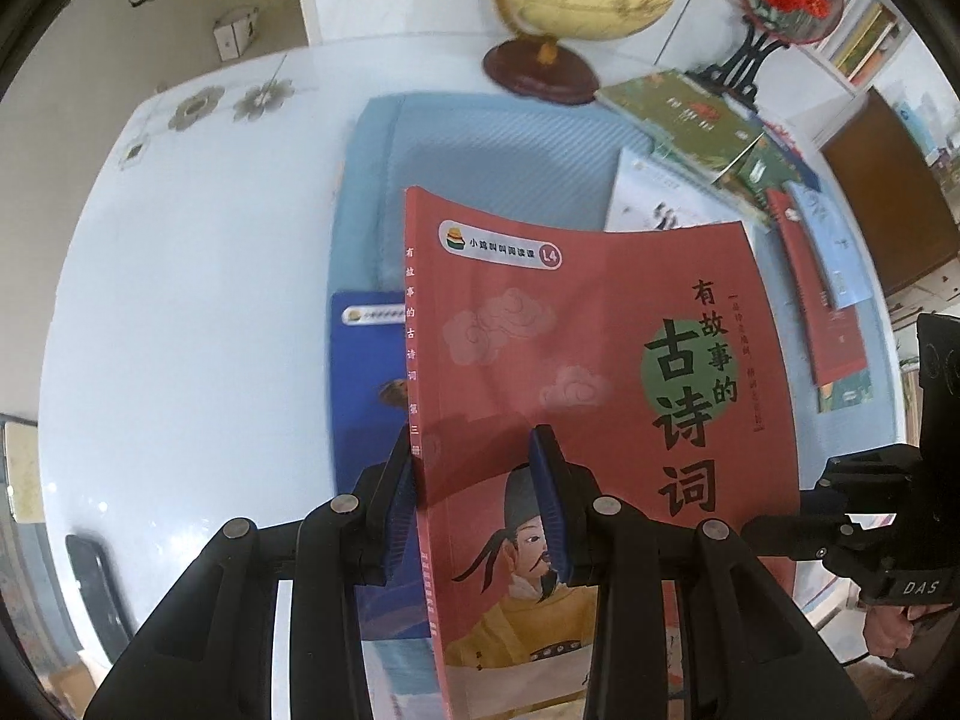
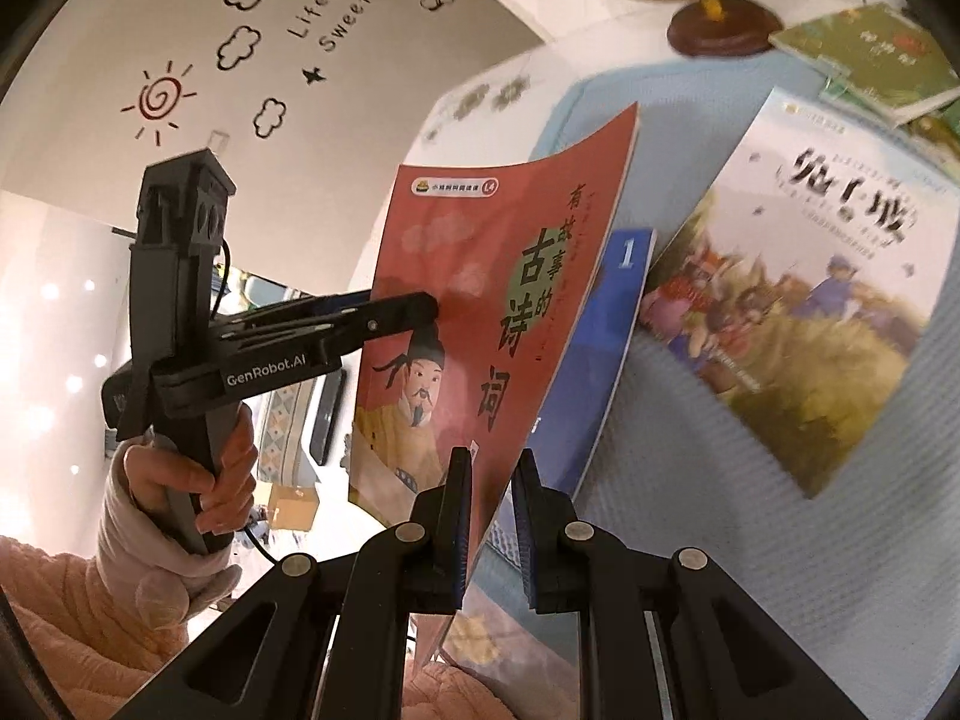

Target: Organize books

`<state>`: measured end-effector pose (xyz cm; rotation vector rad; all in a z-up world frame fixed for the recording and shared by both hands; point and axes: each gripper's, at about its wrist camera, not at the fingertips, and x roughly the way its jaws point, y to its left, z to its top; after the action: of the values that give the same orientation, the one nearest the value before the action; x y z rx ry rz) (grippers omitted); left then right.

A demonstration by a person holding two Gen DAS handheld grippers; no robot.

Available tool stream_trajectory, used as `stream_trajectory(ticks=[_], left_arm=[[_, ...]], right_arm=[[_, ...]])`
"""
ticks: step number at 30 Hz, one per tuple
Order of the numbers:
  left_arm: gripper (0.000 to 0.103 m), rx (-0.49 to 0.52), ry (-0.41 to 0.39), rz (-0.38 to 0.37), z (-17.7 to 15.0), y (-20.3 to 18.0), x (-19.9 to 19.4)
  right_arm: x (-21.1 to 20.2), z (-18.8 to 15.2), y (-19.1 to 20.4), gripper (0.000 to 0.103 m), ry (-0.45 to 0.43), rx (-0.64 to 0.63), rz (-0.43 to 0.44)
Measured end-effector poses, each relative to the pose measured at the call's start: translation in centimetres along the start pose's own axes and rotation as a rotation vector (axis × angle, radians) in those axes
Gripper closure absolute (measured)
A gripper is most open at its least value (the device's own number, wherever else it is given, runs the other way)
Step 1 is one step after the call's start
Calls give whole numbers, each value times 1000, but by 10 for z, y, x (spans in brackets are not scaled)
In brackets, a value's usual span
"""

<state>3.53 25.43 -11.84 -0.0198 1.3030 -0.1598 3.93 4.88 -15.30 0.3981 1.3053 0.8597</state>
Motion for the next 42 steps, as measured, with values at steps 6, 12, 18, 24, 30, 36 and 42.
stream_trajectory(ticks=[6, 12, 18, 24, 30, 36, 42], left_arm=[[71, -18, 54, 3, -1, 20, 27], [71, -47, 106, 22, -2, 35, 53], [71, -71, 120, 33, -2, 44, 63], [68, -111, 120, 32, -2, 55, 68], [64, -134, 131, 54, -4, 65, 72], [62, -149, 138, 49, -6, 68, 74], [61, -125, 143, 60, 1, 57, 80]], right_arm=[[33, 4, -8, 89, 34, 49, -15], [67, 5, -25, 89, 69, 122, -37], [84, 9, -32, 88, 87, 153, -74], [88, 13, -46, 87, 89, 206, -83], [91, 14, -42, 87, 100, 202, -82], [91, 12, -46, 87, 102, 208, -82], [93, 9, -47, 87, 103, 230, -83]])
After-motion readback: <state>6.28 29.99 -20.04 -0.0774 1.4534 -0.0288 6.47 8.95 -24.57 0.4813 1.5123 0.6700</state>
